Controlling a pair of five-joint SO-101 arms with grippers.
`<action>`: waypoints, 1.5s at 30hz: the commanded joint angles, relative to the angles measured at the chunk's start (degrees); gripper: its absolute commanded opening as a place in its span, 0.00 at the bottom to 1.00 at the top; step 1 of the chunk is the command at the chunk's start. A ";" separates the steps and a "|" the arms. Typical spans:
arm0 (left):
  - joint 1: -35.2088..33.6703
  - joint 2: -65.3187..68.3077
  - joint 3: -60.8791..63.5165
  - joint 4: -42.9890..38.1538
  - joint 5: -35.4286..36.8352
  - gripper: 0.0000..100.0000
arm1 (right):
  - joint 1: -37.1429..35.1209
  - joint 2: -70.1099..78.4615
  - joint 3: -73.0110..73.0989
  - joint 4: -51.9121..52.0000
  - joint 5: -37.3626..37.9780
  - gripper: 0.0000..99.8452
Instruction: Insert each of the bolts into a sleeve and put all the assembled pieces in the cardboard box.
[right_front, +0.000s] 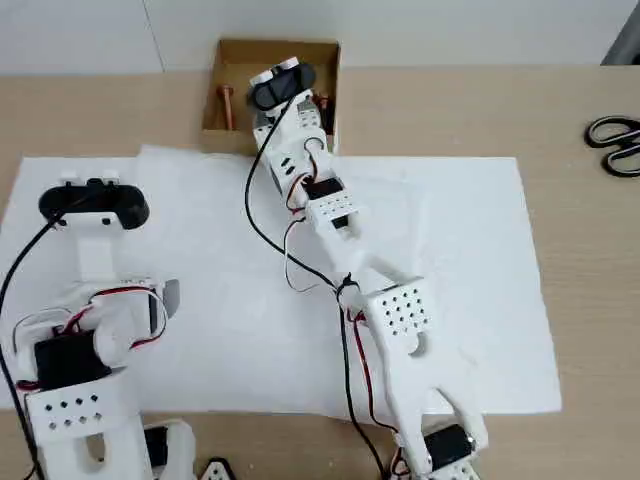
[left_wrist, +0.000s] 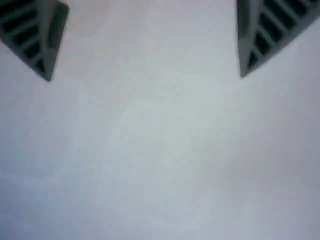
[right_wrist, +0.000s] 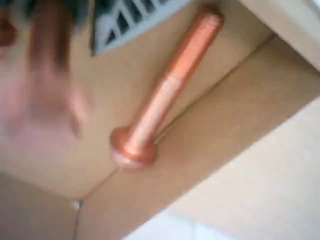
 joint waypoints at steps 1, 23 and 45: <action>-0.09 -0.26 -0.13 -0.18 -0.35 0.23 | 0.04 -1.45 -5.19 0.66 0.62 0.24; -0.09 -0.62 -20.26 8.53 -0.35 0.23 | 5.93 -19.30 -54.42 69.49 0.35 0.24; -0.35 -43.16 -8.22 4.66 -0.53 0.23 | 18.42 -68.00 -49.41 97.01 0.62 0.24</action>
